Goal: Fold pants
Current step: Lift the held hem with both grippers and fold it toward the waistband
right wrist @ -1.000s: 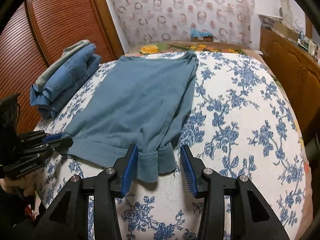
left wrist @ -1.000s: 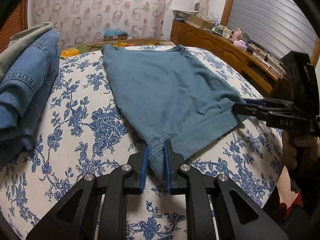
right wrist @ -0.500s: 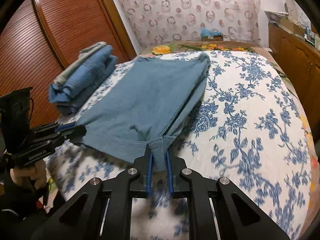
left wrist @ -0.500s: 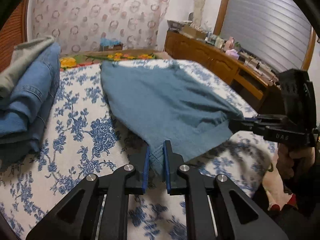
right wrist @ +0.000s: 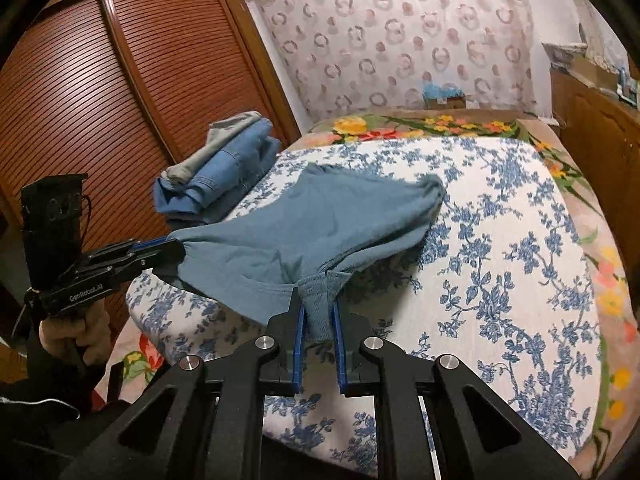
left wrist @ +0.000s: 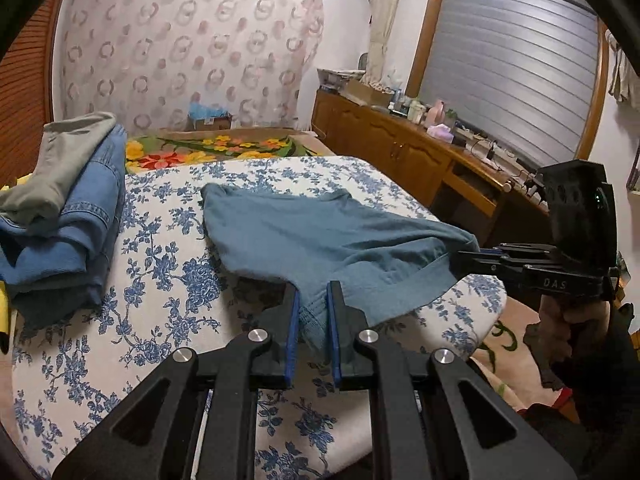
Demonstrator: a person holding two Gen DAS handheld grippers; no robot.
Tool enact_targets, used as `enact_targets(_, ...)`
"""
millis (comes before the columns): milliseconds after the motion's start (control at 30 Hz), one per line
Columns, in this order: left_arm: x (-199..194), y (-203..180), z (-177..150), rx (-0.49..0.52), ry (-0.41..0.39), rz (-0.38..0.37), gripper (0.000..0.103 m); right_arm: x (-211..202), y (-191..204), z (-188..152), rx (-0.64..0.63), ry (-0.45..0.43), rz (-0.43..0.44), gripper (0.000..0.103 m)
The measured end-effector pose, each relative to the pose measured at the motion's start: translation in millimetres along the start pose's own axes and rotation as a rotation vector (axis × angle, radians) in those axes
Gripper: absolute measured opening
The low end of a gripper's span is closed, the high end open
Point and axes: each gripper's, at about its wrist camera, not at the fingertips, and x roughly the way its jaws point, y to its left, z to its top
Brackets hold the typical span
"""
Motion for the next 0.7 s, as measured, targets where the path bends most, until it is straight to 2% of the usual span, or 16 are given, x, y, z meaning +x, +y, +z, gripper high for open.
enact_targets(700, -24, -22, 2, 0.040, -0.048, -0.024, 0.014, -45, 13, -5, -0.024, -0.036, 0.000, 0.012)
